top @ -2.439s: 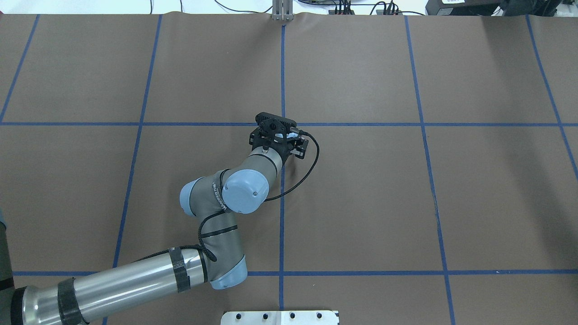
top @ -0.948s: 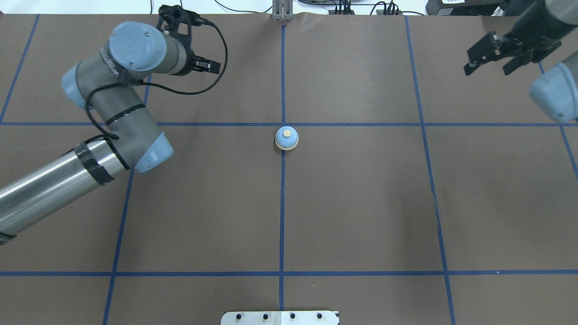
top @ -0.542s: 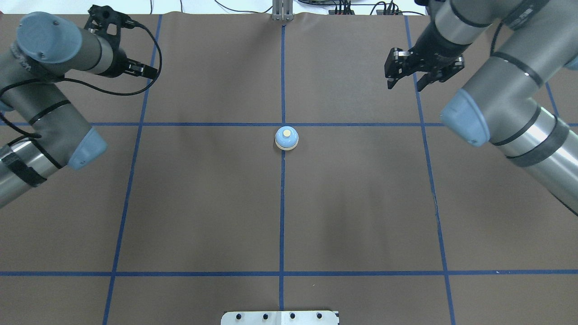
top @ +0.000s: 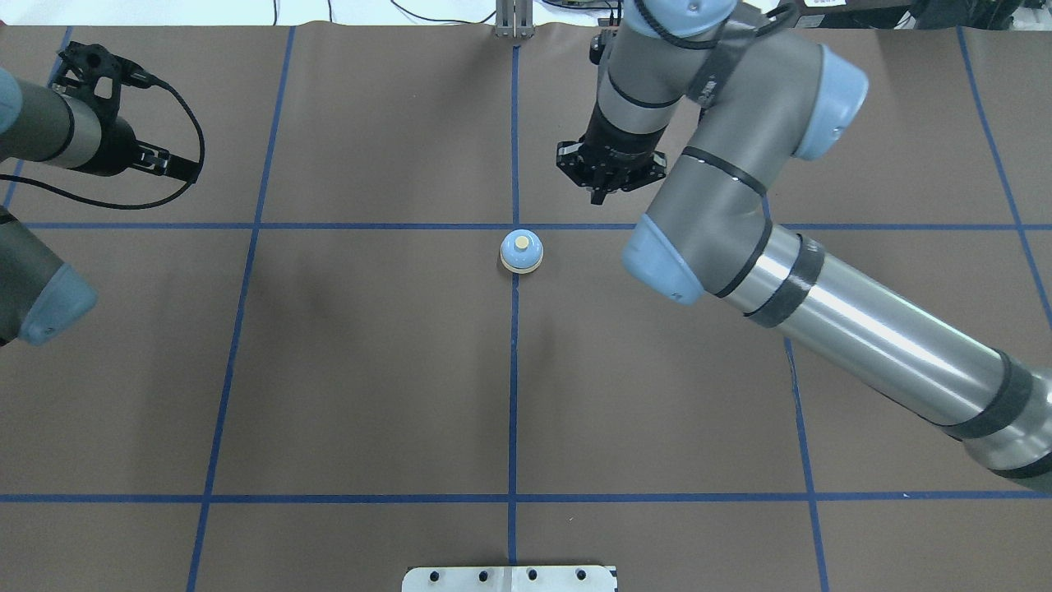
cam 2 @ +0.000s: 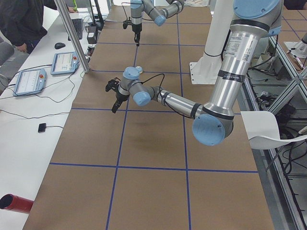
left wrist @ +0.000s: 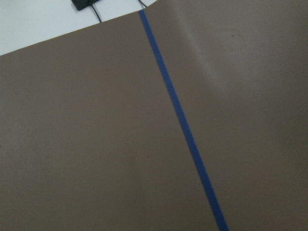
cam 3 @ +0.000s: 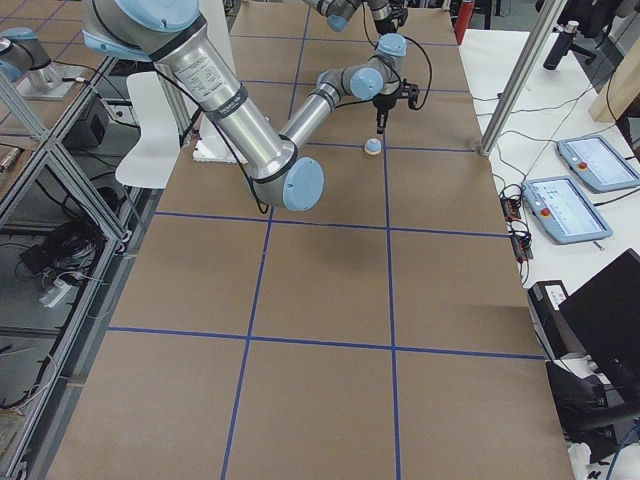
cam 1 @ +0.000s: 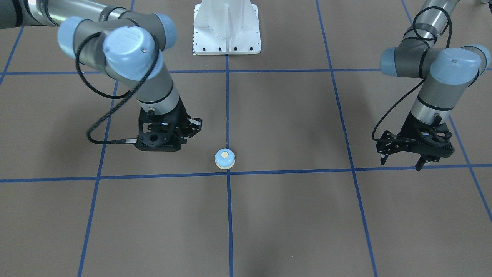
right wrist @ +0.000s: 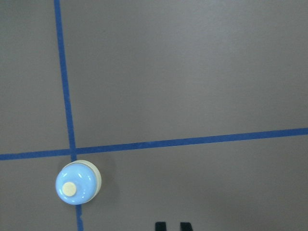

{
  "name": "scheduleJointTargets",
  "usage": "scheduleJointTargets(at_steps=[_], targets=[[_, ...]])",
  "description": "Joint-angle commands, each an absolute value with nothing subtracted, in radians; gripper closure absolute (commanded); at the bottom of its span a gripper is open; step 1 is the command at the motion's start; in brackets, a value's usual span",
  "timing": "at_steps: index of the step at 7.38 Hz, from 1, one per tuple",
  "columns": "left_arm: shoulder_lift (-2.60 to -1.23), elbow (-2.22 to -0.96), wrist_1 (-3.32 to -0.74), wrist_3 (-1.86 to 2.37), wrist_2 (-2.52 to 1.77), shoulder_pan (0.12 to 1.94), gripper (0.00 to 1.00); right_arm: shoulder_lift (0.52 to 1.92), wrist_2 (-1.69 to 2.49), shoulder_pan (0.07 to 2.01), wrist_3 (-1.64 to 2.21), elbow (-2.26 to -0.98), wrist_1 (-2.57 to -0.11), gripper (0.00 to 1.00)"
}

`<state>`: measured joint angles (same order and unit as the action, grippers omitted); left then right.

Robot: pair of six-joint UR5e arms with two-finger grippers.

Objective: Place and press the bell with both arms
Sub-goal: 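Move the right gripper above the bell's cream button, then press down on the bell button with the right gripper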

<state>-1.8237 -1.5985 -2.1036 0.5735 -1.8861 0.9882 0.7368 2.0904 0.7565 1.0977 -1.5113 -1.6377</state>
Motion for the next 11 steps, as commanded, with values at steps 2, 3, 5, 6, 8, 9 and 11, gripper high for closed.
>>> scheduleJointTargets(at_steps=[2, 3, 5, 6, 8, 9, 11], targets=[[-1.783, -1.601, -2.108, 0.522, -1.908, 1.015, 0.0, 0.594, 2.039, 0.683, 1.1, -1.286, -1.58, 1.0], [-1.781, -1.601, -2.108, 0.522, -1.91, 1.015, 0.0, 0.569, 2.034, 0.674, 1.101, -1.223, -1.525, 1.0], [-1.781, -1.606, -2.108, 0.523, -1.908, 1.015, 0.0, 0.515, 2.008, 0.654, 1.103, -1.126, -1.51, 1.0], [-1.781, -1.606, -2.108, 0.522, -1.908, 1.015, 0.0, 0.517, 2.008, 0.649, 1.103, -1.112, -1.499, 1.0], [-1.781, -1.605, -2.108, 0.522, -1.907, 1.015, 0.0, 0.522, 2.006, 0.647, 1.103, -1.097, -1.489, 1.0], [-1.781, -1.605, -2.108, 0.522, -1.907, 1.015, 0.0, 0.525, 2.006, 0.646, 1.101, -1.095, -1.489, 1.0], [-1.781, -1.603, -2.108, 0.522, -1.905, 1.014, 0.0, 0.529, 2.006, 0.641, 1.101, -1.095, -1.489, 1.0]])
